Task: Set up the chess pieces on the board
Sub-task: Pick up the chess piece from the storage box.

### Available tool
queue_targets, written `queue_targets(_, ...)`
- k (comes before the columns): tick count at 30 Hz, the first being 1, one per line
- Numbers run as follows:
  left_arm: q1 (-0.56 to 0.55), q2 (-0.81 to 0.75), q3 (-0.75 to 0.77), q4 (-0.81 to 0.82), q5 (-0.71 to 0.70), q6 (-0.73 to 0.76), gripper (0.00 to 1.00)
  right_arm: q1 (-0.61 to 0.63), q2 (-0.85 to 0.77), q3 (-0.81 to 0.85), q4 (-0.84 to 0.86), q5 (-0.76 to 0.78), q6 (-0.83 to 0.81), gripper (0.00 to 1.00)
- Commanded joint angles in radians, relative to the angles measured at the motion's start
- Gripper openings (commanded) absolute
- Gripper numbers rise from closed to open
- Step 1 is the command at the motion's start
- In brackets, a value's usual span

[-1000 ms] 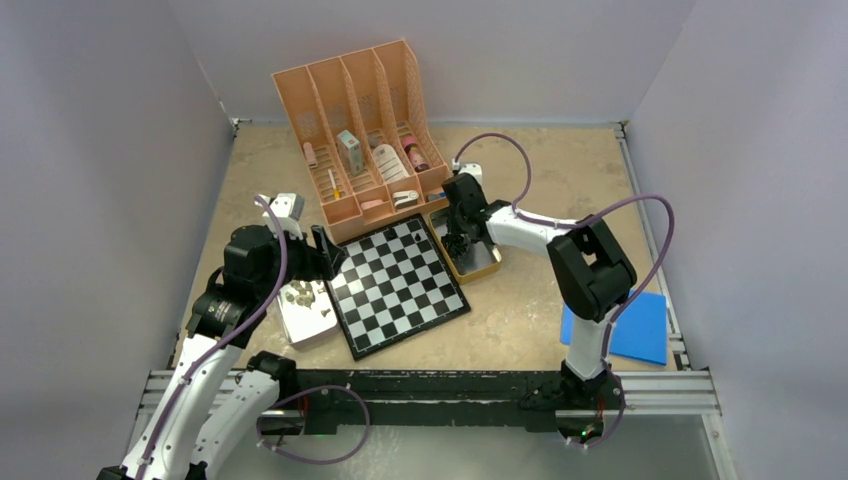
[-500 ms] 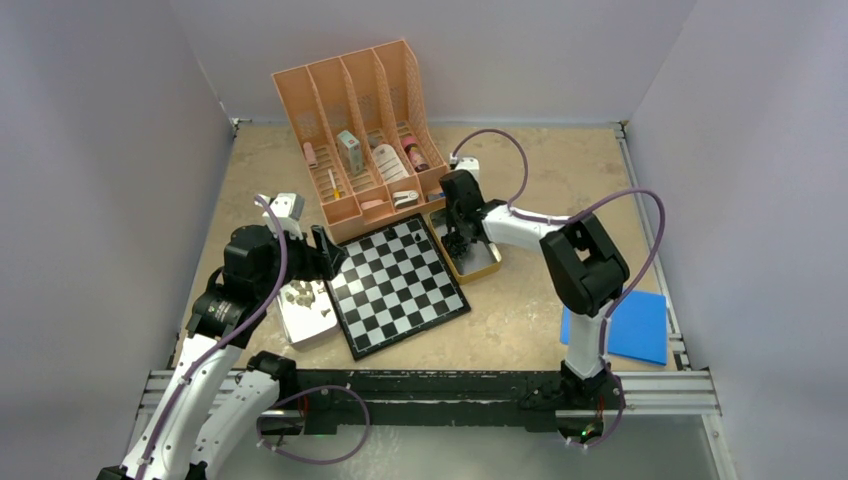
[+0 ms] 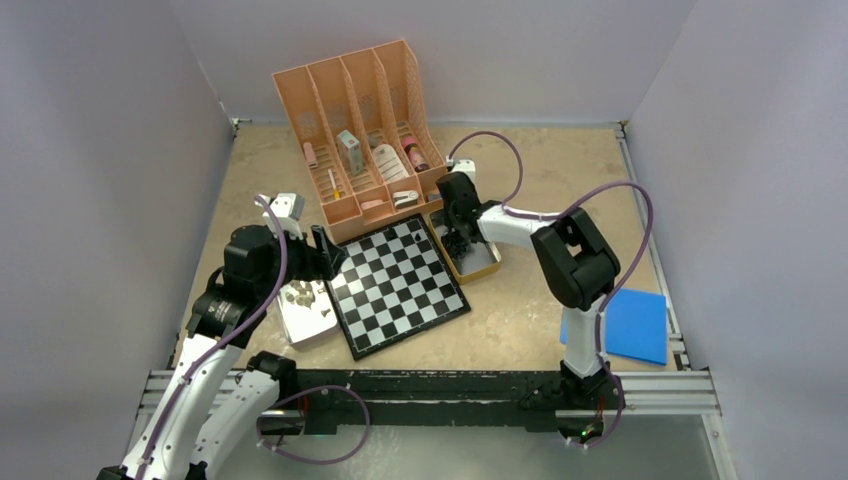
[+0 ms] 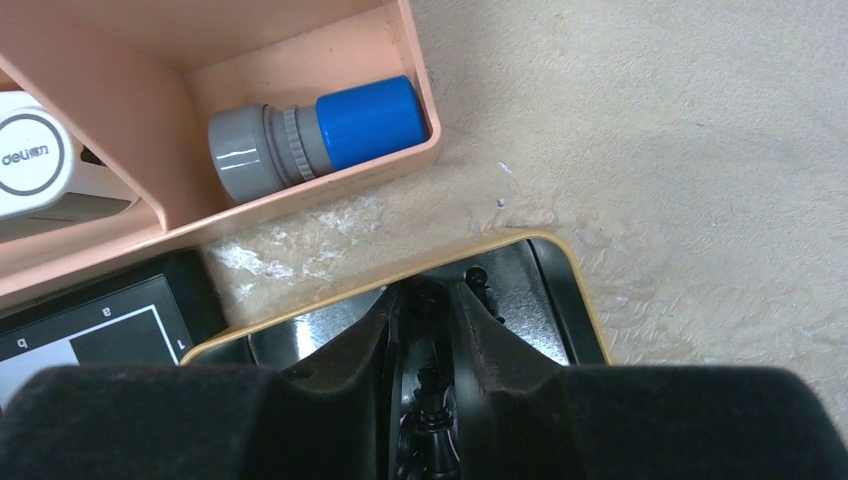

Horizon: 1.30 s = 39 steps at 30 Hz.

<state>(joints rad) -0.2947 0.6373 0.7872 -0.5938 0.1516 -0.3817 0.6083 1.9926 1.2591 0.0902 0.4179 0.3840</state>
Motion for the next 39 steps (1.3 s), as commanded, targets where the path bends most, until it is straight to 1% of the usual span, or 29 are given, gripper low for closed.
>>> queue_targets(1,0.007,-0.005,-0.003,0.026,-0.002,0.0,0.69,-0.003,0.001,0.04,0.035,0.033,-0.014,0.25)
queue_targets(14,0.006,-0.004,-0.003,0.026,-0.003,0.0,0.69,-0.002,-0.01,0.031,0.039,0.076,-0.018,0.13)
queue_targets(23,0.006,-0.004,-0.003,0.026,-0.003,0.0,0.69,0.001,-0.082,0.048,-0.043,0.094,-0.003,0.12)
queue_targets(29,0.006,-0.002,-0.002,0.026,-0.002,0.0,0.69,0.024,-0.177,0.028,-0.07,0.076,-0.001,0.11)
queue_targets(34,0.006,-0.01,-0.002,0.029,0.007,0.003,0.69,0.057,-0.229,0.02,-0.08,0.034,0.004,0.11)
queue_targets(39,0.007,-0.021,-0.006,0.033,0.01,0.004,0.69,0.13,-0.254,0.021,-0.072,-0.005,0.023,0.11)
